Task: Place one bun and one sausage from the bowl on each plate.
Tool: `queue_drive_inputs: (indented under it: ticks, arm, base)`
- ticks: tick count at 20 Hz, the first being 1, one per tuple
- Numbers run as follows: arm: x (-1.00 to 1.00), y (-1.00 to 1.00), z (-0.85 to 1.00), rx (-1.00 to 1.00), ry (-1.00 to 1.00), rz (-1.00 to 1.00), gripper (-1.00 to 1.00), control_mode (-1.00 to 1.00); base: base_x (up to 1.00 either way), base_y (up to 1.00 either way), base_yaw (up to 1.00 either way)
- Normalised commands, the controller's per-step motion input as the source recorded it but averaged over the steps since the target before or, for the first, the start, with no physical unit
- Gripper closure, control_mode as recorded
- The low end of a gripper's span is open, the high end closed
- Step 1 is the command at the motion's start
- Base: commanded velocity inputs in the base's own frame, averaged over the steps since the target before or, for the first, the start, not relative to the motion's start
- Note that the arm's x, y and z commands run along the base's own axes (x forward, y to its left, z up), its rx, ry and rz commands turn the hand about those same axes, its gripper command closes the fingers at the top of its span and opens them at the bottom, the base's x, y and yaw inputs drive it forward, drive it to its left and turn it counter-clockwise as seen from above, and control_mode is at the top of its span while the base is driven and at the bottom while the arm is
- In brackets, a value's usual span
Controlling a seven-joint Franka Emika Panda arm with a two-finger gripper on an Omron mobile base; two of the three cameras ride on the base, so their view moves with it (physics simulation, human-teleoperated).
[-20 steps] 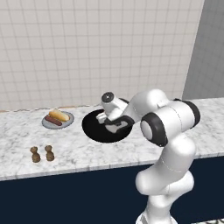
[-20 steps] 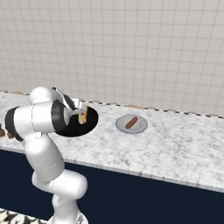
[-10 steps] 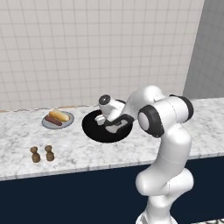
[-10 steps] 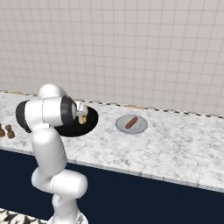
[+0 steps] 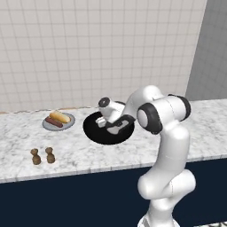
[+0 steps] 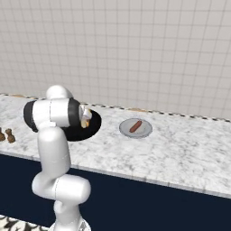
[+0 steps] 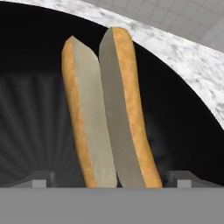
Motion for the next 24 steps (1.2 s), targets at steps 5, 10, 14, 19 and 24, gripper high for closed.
queue_drive_inputs:
  ticks: [5,10,14,19,24]
  arm:
    - [0.07,0.0,-0.19,-0.06,0.0,-0.07,-1.0,-1.0]
    - [0.42,-0.03,0.0,0.0,0.06,-0.06,-1.0,-1.0]
    - [0.28,-0.01,-0.07,0.0,0.03,-0.06,-1.0,-1.0]
    - [0.09,0.0,-0.42,0.0,0.05,-0.05,-1.0,-1.0]
    - [0.06,-0.04,-0.53,0.0,0.01,0.0,1.0,-1.0]
  base:
    - [0.0,0.0,0.0]
    - [0.0,0.0,0.0]
    - [0.0,0.0,0.0]
    - [0.0,0.0,0.0]
    - [0.0,0.0,0.0]
